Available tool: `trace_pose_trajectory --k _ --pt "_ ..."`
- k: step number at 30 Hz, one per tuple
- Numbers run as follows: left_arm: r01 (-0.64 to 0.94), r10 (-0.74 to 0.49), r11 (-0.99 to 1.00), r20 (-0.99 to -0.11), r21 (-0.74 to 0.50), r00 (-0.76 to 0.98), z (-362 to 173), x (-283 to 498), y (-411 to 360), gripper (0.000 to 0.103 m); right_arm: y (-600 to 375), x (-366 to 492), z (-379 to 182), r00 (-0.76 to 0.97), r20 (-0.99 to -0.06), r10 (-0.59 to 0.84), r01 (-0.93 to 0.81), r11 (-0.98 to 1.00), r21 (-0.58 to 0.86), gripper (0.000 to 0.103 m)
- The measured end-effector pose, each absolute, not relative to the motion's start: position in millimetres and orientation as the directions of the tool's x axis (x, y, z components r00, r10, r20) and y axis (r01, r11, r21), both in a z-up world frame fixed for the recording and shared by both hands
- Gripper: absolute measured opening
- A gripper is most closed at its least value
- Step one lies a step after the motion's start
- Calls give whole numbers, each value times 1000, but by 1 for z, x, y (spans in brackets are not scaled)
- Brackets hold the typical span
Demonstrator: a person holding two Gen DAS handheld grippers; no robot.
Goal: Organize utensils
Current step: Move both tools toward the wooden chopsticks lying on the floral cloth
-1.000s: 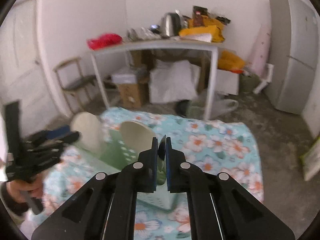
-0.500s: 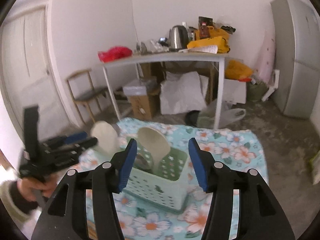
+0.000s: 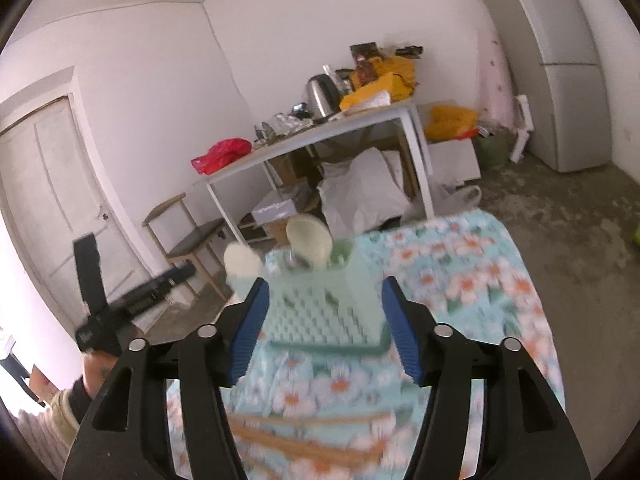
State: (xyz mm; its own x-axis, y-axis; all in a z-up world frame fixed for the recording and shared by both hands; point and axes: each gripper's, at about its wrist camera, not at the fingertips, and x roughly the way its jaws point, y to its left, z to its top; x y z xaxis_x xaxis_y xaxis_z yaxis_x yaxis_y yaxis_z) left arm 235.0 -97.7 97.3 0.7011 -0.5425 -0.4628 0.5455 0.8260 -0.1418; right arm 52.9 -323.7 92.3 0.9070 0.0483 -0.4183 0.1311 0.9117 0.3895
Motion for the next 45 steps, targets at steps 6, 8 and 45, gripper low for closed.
trace_pose_trajectory --k 6,8,45 --pt "588 -545 802 -525 -102 653 80 185 -68 78 -294 16 40 818 -575 -6 254 901 352 61" --pt "596 -527 799 -567 -77 633 67 168 -61 80 -287 7 23 784 -620 -14 287 894 343 62" --pt "434 -556 808 -757 -397 343 -48 115 -19 97 -226 -8 -53 582 -812 -51 355 914 198 95"
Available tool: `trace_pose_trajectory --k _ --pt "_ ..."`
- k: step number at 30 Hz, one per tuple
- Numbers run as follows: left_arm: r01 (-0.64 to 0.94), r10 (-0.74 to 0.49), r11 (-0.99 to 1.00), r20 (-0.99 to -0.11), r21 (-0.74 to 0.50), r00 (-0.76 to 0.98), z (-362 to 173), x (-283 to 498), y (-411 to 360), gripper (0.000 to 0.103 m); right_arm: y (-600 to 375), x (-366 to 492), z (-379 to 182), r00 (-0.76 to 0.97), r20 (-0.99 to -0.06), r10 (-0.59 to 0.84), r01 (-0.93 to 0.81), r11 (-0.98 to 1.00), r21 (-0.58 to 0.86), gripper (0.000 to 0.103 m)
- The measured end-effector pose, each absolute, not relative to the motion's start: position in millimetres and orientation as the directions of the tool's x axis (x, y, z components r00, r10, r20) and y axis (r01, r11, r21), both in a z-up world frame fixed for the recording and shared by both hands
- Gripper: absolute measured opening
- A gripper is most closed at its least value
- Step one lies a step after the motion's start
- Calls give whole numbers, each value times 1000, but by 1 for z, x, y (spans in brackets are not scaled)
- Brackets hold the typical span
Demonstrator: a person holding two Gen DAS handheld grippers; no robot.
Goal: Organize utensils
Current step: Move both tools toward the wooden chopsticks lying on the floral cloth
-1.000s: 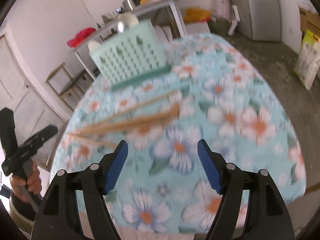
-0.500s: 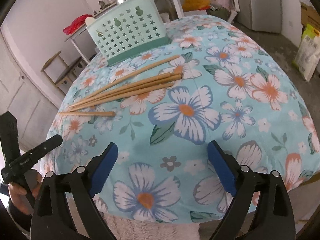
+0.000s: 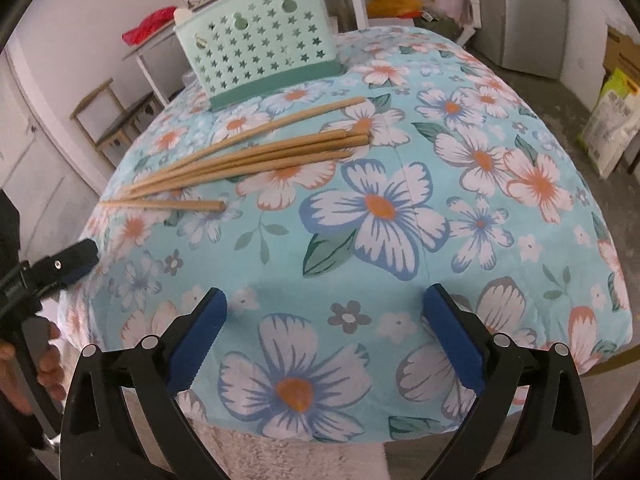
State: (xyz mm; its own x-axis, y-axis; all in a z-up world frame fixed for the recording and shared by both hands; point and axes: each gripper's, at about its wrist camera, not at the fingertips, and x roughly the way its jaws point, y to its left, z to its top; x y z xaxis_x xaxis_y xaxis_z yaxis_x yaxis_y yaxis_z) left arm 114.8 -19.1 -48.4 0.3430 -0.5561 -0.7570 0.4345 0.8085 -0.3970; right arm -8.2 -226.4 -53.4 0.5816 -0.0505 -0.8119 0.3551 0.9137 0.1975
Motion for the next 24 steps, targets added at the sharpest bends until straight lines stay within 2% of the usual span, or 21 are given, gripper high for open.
trace_pose_trajectory --k 18,24 --pt "455 -515 821 -791 -344 331 -47 116 -25 97 -224 -11 -53 597 -800 -57 342 920 190 95" --pt "485 -551 799 -756 -356 353 -31 108 -23 93 -236 -8 -51 593 -806 -6 371 889 267 95"
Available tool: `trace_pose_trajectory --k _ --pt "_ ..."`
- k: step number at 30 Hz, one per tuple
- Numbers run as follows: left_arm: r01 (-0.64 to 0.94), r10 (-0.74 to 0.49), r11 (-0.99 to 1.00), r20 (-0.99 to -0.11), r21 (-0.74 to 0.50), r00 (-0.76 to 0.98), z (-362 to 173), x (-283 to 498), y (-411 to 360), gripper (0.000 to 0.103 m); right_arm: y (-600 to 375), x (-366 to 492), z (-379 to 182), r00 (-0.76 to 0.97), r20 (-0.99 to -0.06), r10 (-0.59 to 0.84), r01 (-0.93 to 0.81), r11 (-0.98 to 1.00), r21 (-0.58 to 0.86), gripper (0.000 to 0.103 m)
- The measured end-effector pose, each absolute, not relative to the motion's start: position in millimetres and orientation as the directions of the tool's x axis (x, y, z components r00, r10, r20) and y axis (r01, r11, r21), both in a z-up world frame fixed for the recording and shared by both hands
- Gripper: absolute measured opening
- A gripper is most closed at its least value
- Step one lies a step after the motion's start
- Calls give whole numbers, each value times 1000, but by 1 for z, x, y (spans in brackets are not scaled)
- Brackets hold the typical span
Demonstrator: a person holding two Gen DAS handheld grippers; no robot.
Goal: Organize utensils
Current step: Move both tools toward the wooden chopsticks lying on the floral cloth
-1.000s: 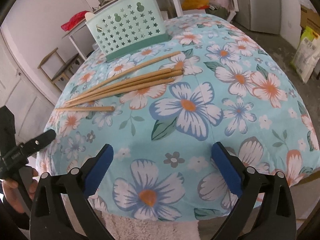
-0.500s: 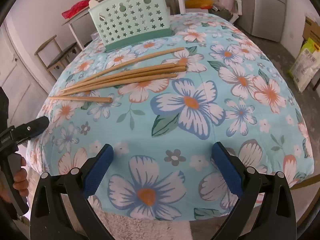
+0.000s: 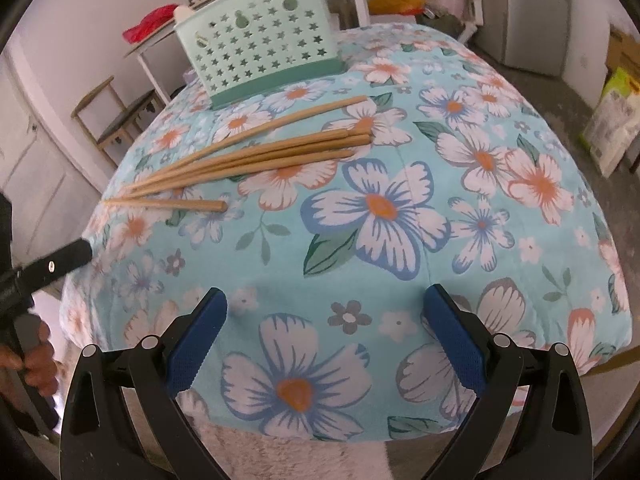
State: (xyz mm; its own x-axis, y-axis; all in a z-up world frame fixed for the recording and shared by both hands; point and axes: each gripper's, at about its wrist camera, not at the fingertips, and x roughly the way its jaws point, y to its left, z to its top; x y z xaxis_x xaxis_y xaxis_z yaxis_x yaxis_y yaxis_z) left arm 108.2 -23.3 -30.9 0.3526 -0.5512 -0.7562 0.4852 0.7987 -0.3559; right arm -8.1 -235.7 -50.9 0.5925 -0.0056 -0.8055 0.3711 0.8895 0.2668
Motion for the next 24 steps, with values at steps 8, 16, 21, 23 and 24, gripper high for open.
trace_pose_trajectory --k 8,16,21,23,24 --pt "472 -579 787 -739 -396 345 -30 109 -19 90 -237 4 -53 554 -832 -4 398 879 261 95" --pt "453 -582 787 -745 -418 325 -35 116 -27 90 -240 -4 -55 592 -806 9 384 876 292 95" --pt "442 -567 799 -755 -407 329 -34 119 -26 90 -252 -3 -55 600 -799 42 423 831 362 95" --pt "428 -553 811 -761 -400 338 -35 120 -23 90 -255 -2 -54 605 -794 52 432 817 382 95" --pt "422 -550 814 -762 -399 341 -35 120 -21 90 -257 -2 -54 608 -792 55 436 810 391 95"
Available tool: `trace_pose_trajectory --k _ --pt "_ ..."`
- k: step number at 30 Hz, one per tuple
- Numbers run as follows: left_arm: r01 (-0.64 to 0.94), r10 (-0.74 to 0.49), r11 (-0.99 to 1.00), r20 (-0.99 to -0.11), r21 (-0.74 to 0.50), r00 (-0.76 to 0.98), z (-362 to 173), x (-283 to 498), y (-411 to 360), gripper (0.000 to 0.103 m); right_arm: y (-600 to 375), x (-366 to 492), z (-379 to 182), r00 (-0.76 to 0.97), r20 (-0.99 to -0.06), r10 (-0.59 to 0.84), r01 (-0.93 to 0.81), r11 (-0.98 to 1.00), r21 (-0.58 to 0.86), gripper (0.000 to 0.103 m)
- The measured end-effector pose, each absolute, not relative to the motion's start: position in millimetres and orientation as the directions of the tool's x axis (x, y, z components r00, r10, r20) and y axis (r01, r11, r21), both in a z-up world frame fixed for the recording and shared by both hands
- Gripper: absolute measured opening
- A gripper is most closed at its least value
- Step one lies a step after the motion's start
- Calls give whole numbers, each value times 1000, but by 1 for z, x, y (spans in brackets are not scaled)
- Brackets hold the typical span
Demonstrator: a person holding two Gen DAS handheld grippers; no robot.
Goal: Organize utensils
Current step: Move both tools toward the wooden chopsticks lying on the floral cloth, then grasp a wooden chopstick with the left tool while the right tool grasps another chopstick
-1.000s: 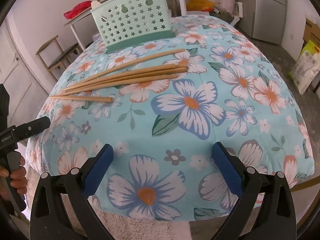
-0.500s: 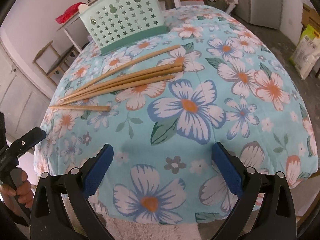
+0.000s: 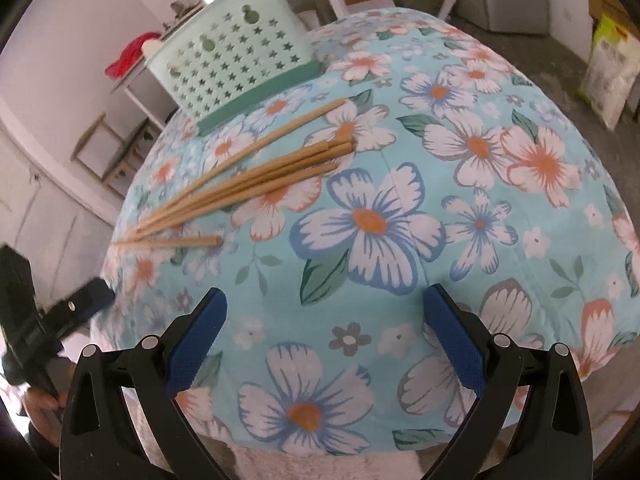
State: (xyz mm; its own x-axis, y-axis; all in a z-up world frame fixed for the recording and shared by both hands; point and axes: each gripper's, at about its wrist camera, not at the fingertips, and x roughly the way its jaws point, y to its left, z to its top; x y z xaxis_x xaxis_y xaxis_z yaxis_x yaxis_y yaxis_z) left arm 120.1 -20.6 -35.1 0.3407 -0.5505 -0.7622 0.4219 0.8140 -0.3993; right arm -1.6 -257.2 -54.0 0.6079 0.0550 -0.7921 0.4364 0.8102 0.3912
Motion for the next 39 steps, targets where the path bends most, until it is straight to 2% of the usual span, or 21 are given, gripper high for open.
trace_pose_trajectory --k 11,16,21,22,27,28,31,33,39 --pt "419 -554 813 -759 -405 342 -34 117 -19 90 -257 1 -53 599 -799 64 428 817 386 95" --pt "417 -595 788 -734 -453 327 -34 115 -23 88 -258 -4 -54 622 -780 74 406 821 401 95" --pt "339 -643 763 -703 -551 304 -42 135 -23 69 -258 -10 -54 643 -763 59 424 802 420 95" --pt "295 -662 749 -687 -593 300 -46 144 -19 67 -258 -10 -54 640 -766 54 426 805 413 95" --pt "85 -713 678 -626 -730 314 -66 178 1 44 -254 -9 -54 635 -772 31 438 809 392 95" --pt "41 -721 658 -614 -752 321 -70 182 6 42 -254 -9 -54 635 -772 28 439 809 390 95" --pt "-64 -740 597 -580 -800 342 -82 189 17 28 -254 -10 -54 634 -773 25 440 810 388 95" --pt "-101 -740 582 -576 -807 348 -85 186 24 13 -254 -9 -54 634 -773 21 442 811 384 95" --pt "-108 -736 573 -568 -813 368 -80 163 39 13 -253 -8 -54 631 -775 19 435 819 374 95"
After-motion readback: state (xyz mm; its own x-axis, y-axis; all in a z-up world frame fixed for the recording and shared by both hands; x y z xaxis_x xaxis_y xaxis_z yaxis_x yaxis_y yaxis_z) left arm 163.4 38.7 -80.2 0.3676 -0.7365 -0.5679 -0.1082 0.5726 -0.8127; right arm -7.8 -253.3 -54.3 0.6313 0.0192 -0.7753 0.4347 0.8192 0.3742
